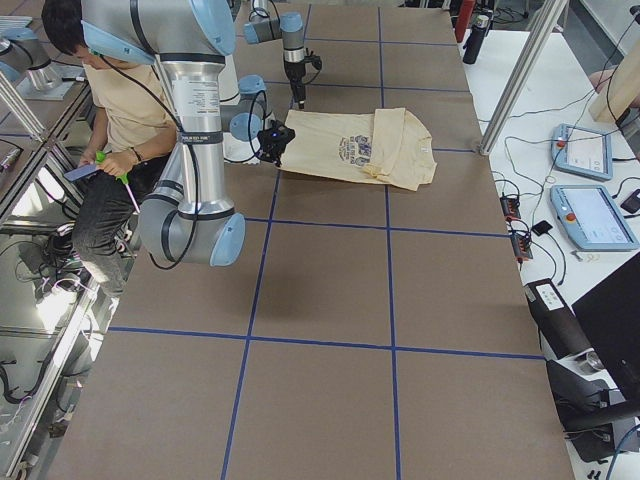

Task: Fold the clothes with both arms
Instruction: 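Lower the left gripper to the hem corner beside the right gripper, then grasp both hem corners with the left and right grippers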

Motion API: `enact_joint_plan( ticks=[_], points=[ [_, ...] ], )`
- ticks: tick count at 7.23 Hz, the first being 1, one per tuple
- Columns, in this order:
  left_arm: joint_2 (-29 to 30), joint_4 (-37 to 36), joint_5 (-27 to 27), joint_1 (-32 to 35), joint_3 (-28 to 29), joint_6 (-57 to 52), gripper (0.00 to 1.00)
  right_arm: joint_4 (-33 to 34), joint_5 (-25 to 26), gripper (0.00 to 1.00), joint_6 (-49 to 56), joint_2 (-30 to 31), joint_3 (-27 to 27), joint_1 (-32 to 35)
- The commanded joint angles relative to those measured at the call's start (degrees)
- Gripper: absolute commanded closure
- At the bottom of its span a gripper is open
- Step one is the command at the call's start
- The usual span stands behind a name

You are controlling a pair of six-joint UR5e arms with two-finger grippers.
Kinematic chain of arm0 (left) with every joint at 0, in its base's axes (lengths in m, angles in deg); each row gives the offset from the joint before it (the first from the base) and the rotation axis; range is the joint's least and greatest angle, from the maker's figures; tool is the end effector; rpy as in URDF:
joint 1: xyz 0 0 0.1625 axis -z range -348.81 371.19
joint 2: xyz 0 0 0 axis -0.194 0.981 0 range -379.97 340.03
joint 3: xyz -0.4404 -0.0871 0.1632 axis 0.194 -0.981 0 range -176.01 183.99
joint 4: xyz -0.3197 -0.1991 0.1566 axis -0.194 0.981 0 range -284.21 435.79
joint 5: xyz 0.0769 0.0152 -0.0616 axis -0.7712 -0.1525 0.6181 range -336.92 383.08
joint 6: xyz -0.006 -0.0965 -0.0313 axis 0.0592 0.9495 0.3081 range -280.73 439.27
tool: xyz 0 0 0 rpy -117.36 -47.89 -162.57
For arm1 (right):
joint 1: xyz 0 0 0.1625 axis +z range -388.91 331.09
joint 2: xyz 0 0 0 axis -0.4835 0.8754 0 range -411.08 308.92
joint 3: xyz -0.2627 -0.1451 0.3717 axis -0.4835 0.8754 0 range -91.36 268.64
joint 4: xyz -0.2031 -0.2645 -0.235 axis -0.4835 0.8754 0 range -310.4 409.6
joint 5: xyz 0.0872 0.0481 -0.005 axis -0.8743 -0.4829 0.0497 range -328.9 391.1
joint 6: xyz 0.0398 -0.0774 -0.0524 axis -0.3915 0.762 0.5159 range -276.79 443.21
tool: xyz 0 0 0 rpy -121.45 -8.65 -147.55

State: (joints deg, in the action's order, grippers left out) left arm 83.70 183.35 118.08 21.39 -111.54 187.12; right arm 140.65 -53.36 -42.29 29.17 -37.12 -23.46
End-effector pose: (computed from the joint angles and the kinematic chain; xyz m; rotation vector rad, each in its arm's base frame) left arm 0.5202 -0.2201 0.3550 -0.1470 0.9900 -0.4051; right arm -0.4773 -0.1894 0.3607 -0.1148 -0.7902 0.7150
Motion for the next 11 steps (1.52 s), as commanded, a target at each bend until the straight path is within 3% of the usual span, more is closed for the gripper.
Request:
enact_joint_plan(
  ticks=[1, 4, 6, 8, 9, 11],
  points=[
    [0.39, 0.1, -0.08, -0.27, 1.09, 0.52, 0.24, 0.0, 0.0, 1.0, 0.0, 0.08, 0.16, 0.0],
    [-0.4, 0.36, 0.01, -0.09, 2.92, 0.7, 0.25, 0.09, 0.0, 1.0, 0.0, 0.17, 0.25, -0.09],
    [-0.05, 0.45, 0.18, -0.1, 4.17, 0.61, 0.3, 0.0, 0.0, 1.0, 0.0, 0.52, 0.25, 0.0],
    [-0.22, 0.37, 0.53, 0.08, 3.39, 0.61, 0.68, 0.09, 0.0, 1.0, 0.0, 0.43, 0.16, 0.0],
    [-0.4, 0.37, 0.79, 0.43, 2.6, 0.61, 0.95, 0.0, 0.0, 1.0, 0.0, 0.34, 0.16, 0.0],
    [-0.49, 0.37, 1.41, 0.61, 2.41, 0.7, 1.0, 0.0, 0.0, 1.0, 0.0, 0.25, 0.33, -0.09]
  ],
)
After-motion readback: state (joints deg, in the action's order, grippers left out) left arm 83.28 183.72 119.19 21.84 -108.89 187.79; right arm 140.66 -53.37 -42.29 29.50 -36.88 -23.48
